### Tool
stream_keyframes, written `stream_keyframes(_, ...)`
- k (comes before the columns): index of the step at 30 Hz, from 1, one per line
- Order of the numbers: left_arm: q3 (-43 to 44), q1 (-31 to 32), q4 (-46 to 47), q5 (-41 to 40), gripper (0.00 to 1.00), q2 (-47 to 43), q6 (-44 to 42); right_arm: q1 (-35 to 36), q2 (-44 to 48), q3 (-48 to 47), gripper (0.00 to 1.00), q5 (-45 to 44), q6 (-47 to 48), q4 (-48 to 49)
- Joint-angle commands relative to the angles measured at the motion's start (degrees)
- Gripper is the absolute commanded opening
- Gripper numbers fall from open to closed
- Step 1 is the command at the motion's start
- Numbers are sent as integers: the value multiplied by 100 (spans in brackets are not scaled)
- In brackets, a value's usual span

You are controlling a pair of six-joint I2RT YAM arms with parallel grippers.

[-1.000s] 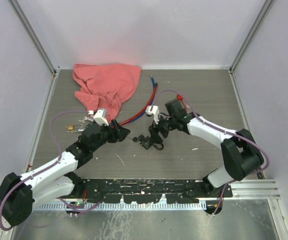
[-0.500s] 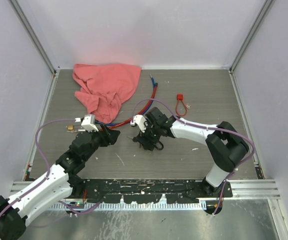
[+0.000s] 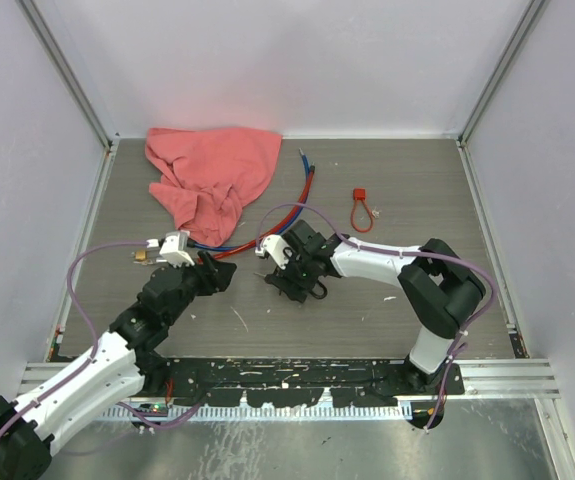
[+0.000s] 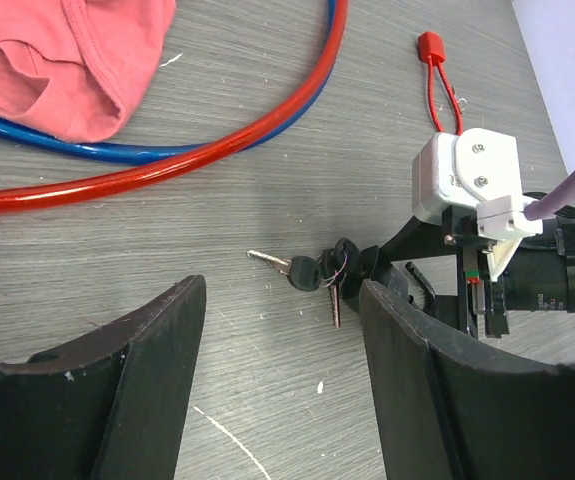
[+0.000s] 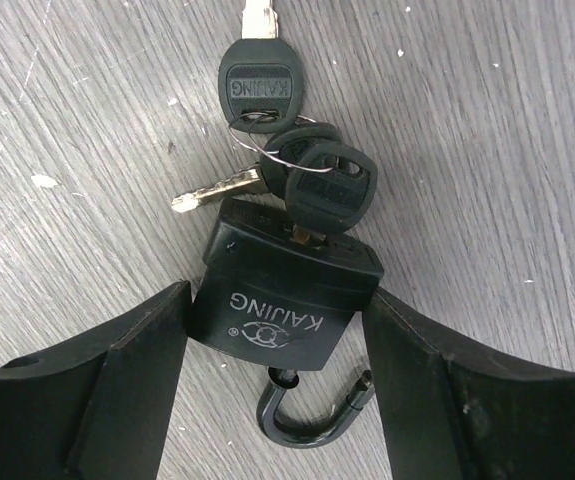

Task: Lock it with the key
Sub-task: Pick up the lock from the center of the board.

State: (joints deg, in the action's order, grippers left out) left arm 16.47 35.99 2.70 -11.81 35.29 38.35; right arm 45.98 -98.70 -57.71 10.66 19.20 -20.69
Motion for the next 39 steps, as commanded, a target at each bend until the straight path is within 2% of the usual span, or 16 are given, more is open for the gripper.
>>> stream_keyframes(1, -25, -22, 170, -120, 64, -109, -38, 22, -10, -228, 71, -275, -10, 32)
stream_keyframes(6, -54, -22, 161, -112, 64, -172, -47, 21, -8, -275, 62, -281, 79, -33)
stream_keyframes(9, -77, -22, 169, -99, 64, -219, -47, 17, 6, -330, 61, -235, 171, -127)
stream_keyframes(11, -95, -24, 177, -73, 64, -260, -55, -22, 17, -365, 64, -152, 213, -184)
stream_keyframes(14, -130, -23, 241, -18, 64, -301, -72, -69, 17, -379, 77, -86, 227, -235)
stream_keyframes(15, -135, -23, 266, 1, 64, -303, -73, -76, 17, -381, 79, -82, 230, -234)
stream_keyframes(25, -162, -22, 363, 76, 63, -276, -71, -86, -53, -385, 78, -125, 225, -241)
stream_keyframes(35, -205, -22, 521, 199, 63, -285, -99, -209, 17, -445, 52, 94, 213, -324)
stream_keyframes(39, -234, -27, 652, 318, 63, -272, -144, -432, 167, -499, 32, 510, 241, -417)
